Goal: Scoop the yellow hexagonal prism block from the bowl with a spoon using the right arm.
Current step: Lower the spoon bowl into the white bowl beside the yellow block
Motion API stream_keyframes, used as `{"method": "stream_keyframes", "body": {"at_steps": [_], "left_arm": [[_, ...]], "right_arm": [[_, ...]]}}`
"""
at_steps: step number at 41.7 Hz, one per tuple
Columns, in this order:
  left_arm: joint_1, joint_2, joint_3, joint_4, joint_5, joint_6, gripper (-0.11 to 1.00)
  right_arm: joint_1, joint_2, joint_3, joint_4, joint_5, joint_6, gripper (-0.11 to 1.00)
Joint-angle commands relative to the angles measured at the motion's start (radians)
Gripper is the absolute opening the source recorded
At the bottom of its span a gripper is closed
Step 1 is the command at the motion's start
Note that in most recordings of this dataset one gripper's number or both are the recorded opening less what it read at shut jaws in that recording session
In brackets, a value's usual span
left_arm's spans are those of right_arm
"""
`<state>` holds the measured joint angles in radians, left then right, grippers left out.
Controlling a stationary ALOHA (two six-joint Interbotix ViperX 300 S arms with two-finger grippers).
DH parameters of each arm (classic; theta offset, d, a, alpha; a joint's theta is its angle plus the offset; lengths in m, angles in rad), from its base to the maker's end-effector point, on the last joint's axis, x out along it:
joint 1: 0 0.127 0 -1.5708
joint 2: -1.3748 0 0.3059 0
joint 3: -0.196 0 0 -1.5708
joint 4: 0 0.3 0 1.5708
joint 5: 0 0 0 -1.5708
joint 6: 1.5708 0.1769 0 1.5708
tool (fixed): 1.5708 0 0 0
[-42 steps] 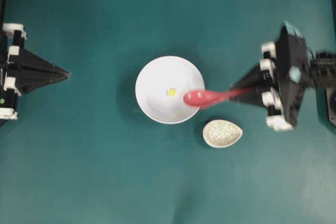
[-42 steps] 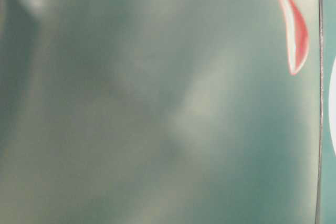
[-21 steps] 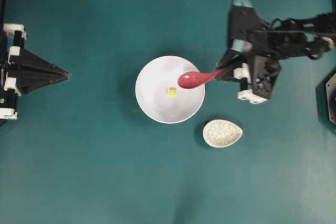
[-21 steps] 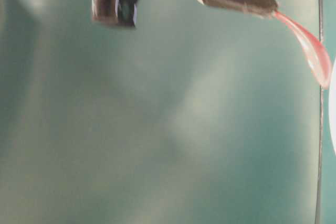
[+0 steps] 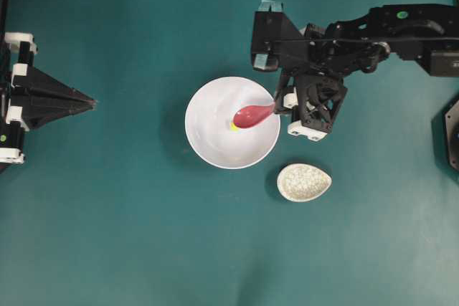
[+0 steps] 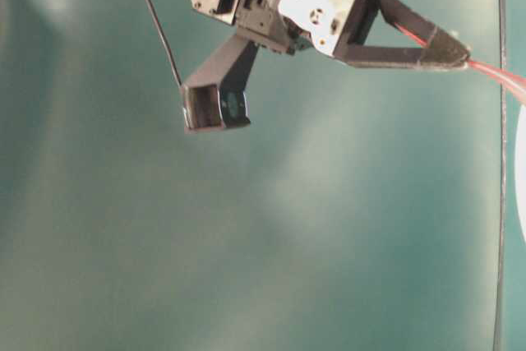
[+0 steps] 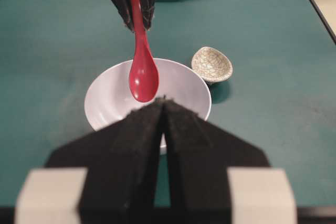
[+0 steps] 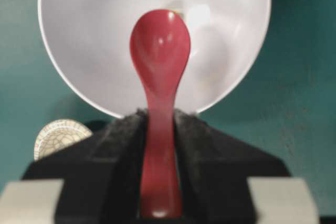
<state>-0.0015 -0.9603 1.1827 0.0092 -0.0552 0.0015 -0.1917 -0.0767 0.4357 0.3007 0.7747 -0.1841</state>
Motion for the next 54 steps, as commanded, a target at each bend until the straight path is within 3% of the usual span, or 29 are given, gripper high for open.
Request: {"method": "stream_keyframes", "body": {"at_steps": [1,6,31,54], "left_arm": [[0.000,0.011,-0.012,0.003,-0.009,0.002,0.01],[-0.002,0.009,-0.014,0.003,-0.009,0.003,0.01],[-0.002,0.008,-0.014,0.003,-0.025,-0.008,0.01],[0.000,0.009,-0.014,0.003,-0.025,-0.009,0.01]], "right_arm": [[0.000,-0.002,-0.035,-0.029,0.032,0.029,0.24],[0.009,0.011,-0.040,-0.048,0.048,0.048,0.24],[0.038,0.074,-0.043,-0.048,0.041,0.051,0.24],[0.052,0.132,-0.044,-0.048,-0.137,0.044,0.24]]}}
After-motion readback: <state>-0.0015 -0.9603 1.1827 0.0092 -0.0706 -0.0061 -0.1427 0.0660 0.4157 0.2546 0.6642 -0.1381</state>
